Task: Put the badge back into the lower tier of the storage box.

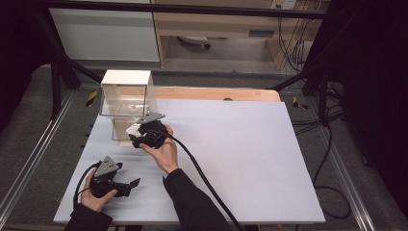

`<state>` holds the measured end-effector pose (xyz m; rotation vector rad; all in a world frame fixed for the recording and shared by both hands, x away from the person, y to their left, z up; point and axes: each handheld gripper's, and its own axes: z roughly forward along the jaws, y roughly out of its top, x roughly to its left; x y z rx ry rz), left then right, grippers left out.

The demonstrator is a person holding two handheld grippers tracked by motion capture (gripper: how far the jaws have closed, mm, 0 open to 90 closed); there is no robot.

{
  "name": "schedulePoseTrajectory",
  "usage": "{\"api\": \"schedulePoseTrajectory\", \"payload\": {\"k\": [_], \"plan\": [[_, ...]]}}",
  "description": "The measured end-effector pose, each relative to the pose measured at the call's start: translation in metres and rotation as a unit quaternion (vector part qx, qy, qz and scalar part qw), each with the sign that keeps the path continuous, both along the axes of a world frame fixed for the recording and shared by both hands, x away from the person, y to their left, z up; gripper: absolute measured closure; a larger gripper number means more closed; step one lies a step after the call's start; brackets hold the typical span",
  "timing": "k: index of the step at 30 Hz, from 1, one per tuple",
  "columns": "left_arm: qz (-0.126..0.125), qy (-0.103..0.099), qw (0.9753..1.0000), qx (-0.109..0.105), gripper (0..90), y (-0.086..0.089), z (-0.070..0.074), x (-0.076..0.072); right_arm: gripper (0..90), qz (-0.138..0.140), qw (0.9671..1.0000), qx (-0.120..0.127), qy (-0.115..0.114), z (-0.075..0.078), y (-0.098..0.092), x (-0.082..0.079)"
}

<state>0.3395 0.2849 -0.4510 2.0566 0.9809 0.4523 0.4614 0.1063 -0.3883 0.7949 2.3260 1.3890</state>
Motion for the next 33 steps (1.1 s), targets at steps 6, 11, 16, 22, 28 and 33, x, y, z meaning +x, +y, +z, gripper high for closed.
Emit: {"api": "schedulePoseTrajectory", "payload": {"k": [6,11,16,22,28,33], "plan": [[-0.001,-0.001,1.0000,0.000,6.5,0.000,0.000,0.000,31.2,-0.012,0.9999,0.003,-0.012,-0.005,0.003,0.003],[0.000,0.000,1.0000,-0.001,6.5,0.000,0.000,0.000,28.8,-0.012,0.9997,-0.008,-0.020,-0.002,0.002,0.000],[-0.001,0.000,1.0000,0.001,6.5,0.000,0.000,0.000,25.1,-0.001,0.9999,-0.003,-0.009,0.007,-0.009,-0.006],[-0.001,-0.001,1.0000,0.003,6.5,-0.001,0.000,0.000,18.1,0.011,0.9999,-0.002,0.008,0.016,-0.029,-0.014],[-0.001,0.000,1.0000,0.004,6.3,-0.001,0.000,0.000,12.0,0.012,0.9995,-0.010,0.028,0.015,-0.055,-0.020],[-0.001,0.002,1.0000,0.003,6.0,-0.001,0.000,0.000,8.6,0.003,0.9990,-0.011,0.042,0.013,-0.081,-0.024]]}}
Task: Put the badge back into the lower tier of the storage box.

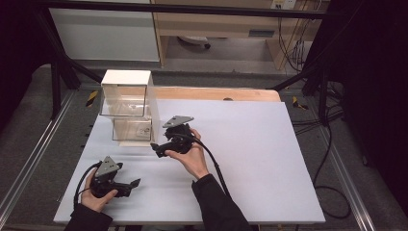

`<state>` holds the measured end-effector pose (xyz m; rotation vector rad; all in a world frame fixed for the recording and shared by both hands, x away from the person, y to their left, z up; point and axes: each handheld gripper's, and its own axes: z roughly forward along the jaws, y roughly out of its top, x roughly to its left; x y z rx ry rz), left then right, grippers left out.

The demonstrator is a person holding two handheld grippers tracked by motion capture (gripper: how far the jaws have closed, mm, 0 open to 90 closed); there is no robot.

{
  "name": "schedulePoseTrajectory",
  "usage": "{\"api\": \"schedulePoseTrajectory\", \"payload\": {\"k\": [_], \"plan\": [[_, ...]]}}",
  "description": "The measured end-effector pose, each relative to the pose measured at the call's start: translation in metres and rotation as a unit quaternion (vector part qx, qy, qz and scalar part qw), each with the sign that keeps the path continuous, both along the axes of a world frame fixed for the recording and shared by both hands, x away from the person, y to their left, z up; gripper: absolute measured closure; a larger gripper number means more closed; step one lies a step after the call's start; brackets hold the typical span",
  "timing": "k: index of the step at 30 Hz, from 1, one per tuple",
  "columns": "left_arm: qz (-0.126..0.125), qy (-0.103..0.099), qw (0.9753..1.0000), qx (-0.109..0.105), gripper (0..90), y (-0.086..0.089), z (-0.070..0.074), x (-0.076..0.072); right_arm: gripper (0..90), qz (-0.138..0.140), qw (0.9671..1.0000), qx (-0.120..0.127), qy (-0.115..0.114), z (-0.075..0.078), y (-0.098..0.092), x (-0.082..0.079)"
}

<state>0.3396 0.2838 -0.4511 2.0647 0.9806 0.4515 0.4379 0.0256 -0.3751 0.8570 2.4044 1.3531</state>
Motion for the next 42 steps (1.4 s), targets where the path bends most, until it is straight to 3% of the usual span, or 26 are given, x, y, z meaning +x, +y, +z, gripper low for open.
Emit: {"api": "schedulePoseTrajectory", "payload": {"k": [10,22,31,42], "plan": [[0.000,0.001,1.0000,0.002,5.1,-0.001,-0.001,0.000,4.2,-0.025,0.9994,-0.018,0.016,-0.002,-0.056,-0.014],[0.001,0.001,1.0000,0.004,4.9,-0.002,0.000,0.000,2.3,-0.056,0.9980,-0.025,0.017,-0.007,-0.129,-0.035],[0.001,0.001,1.0000,0.007,4.9,-0.002,-0.001,0.000,1.8,-0.070,0.9969,-0.025,0.027,-0.025,-0.187,-0.053],[0.000,0.002,1.0000,0.008,5.0,-0.003,-0.001,0.000,1.5,-0.108,0.9924,-0.030,0.052,-0.054,-0.249,-0.073]]}}
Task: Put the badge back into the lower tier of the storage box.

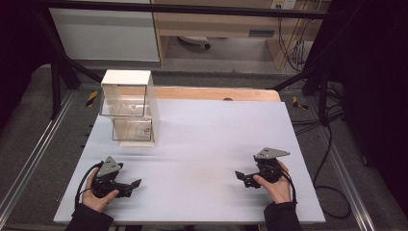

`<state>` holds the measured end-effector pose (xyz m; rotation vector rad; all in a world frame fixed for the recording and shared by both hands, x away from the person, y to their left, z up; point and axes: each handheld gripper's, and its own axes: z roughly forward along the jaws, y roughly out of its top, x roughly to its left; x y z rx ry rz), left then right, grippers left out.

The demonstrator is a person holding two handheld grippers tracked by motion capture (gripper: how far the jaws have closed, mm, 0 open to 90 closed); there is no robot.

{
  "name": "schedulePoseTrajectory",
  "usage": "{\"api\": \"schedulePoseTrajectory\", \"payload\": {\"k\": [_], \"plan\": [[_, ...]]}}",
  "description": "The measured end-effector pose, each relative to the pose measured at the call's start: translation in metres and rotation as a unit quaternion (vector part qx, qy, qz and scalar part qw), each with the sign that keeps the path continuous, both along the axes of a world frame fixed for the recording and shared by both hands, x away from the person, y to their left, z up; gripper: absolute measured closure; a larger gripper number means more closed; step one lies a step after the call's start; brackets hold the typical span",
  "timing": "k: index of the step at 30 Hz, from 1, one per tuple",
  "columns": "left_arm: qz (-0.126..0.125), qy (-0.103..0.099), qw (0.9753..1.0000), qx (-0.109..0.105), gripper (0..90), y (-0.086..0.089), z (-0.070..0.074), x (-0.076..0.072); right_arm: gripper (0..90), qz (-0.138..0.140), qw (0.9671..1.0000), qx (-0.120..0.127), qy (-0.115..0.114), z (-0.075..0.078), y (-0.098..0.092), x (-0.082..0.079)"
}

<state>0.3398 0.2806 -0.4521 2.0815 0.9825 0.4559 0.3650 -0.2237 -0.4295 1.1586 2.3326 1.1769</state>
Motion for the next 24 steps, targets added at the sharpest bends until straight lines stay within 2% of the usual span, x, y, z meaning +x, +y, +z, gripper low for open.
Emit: {"api": "schedulePoseTrajectory", "payload": {"k": [12,16,24], "plan": [[0.000,0.002,1.0000,0.001,5.0,-0.001,0.000,0.000,1.0,-0.025,0.9996,0.001,0.011,-0.021,-0.041,-0.017],[-0.001,0.002,1.0000,0.001,5.0,-0.001,0.000,0.000,1.1,-0.028,0.9995,-0.007,0.011,-0.024,-0.047,-0.020],[-0.003,0.002,1.0000,0.001,5.0,-0.002,0.000,0.000,1.1,-0.028,0.9995,-0.007,0.014,-0.027,-0.048,-0.022]]}}
